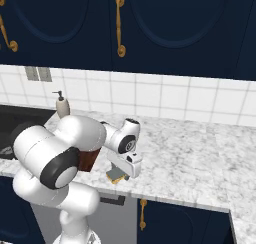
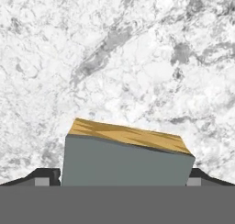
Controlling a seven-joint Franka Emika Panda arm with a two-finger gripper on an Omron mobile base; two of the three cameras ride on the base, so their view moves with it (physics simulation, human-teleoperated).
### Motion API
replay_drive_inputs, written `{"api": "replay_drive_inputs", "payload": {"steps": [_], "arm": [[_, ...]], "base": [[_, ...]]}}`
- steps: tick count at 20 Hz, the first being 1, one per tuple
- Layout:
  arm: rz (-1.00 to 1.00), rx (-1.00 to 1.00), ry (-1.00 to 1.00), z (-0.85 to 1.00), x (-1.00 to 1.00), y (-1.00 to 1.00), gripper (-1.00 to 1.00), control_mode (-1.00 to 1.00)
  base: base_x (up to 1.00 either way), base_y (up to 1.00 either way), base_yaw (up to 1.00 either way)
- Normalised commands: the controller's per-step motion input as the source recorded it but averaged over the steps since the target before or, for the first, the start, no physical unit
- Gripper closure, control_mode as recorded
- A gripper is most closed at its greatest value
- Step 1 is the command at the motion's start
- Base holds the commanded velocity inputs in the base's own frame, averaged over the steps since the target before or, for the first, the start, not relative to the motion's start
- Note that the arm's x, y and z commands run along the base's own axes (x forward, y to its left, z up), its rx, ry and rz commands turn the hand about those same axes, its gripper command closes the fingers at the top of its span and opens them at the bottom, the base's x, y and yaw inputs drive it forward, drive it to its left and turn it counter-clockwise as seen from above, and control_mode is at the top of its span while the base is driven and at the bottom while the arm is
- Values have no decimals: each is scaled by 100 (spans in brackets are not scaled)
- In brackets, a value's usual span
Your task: Pick up the sponge from the counter and clean the cutting board by briefly scrubbing or pressing down on the cutting board. Once finished, release the sponge.
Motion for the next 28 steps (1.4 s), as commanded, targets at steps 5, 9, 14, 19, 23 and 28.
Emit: {"api": "replay_drive_inputs", "payload": {"steps": [5,9,14,19,23,28], "arm": [[-3,0,0,0,0,0,100,-100],[-2,0,0,0,0,0,100,-100],[0,0,-1,7,-2,0,100,-100],[10,-5,-15,80,-6,51,100,-100],[8,-12,-9,50,19,99,100,-100],[4,-11,-3,3,45,100,100,-100]], "base": [[0,0,0],[0,0,0],[0,0,0],[0,0,0],[0,0,0],[0,0,0]]}}
